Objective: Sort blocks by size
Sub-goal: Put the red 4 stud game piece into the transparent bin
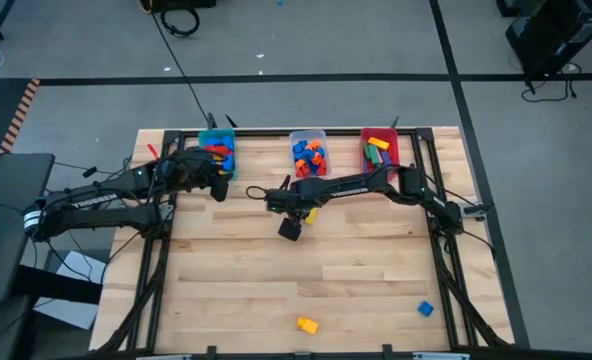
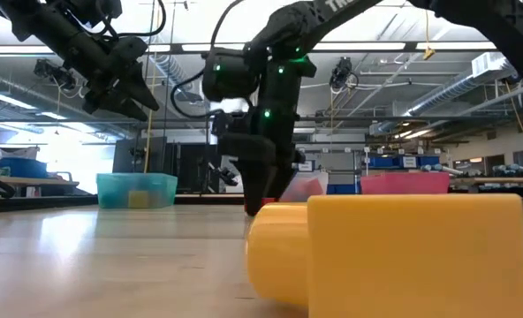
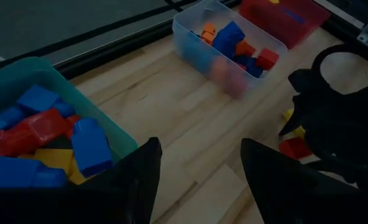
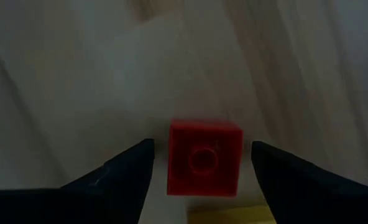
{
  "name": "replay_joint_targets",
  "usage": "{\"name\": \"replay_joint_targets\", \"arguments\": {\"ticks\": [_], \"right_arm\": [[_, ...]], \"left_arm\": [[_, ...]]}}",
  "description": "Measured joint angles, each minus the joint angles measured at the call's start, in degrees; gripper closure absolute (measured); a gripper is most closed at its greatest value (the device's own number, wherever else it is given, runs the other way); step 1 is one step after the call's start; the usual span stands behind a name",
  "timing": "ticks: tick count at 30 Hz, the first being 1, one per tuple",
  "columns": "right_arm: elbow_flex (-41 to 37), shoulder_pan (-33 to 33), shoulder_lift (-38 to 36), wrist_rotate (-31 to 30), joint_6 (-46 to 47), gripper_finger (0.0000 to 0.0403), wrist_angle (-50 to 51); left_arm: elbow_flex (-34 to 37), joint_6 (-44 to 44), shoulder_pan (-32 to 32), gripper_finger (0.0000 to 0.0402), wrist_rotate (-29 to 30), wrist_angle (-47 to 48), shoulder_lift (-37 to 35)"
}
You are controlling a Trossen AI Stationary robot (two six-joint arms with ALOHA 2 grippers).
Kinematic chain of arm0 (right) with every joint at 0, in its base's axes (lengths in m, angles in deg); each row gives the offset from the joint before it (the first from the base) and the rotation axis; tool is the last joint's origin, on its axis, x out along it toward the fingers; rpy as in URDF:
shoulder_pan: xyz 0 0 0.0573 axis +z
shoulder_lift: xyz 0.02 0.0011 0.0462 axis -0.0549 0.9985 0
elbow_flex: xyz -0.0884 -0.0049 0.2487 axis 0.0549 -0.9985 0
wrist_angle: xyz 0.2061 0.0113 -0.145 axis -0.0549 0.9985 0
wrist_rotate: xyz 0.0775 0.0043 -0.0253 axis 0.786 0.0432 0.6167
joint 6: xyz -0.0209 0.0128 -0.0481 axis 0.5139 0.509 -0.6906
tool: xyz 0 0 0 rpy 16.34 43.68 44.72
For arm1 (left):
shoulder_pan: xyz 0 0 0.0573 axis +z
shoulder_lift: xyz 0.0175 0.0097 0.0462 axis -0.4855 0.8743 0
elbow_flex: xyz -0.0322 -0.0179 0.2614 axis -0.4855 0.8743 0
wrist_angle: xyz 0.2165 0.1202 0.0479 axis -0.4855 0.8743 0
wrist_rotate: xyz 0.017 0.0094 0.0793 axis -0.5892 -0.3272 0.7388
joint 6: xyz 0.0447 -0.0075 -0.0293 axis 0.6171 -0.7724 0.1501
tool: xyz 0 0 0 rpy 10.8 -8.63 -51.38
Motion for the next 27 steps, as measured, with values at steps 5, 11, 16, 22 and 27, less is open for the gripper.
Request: {"name": "replay_joint_targets", "arguments": {"ticks": [5,11,16,22,27], "right_arm": [[-0.59,-0.01,-0.01,-0.05,0.01,0.0147,-1.62],[-0.61,-0.02,-0.11,-0.09,0.00,0.0246,-1.47],[0.08,-0.11,-0.13,1.82,0.02,0.0256,-1.20],[3.80,-0.22,-0.69,4.29,0.53,0.0256,2.24],[7.88,-0.34,-3.62,4.29,0.19,0.0256,4.75]], "left_arm": [[0.00,0.06,0.00,0.0172,0.04,0.02,0.00],[0.00,1.53,0.00,0.0172,0.54,-0.56,0.02],[0.00,1.59,0.00,0.0172,0.55,-0.48,0.02],[0.00,1.51,0.00,0.0172,0.55,-0.46,0.02],[0.00,1.49,0.00,0.0172,0.43,-0.36,0.02]]}}
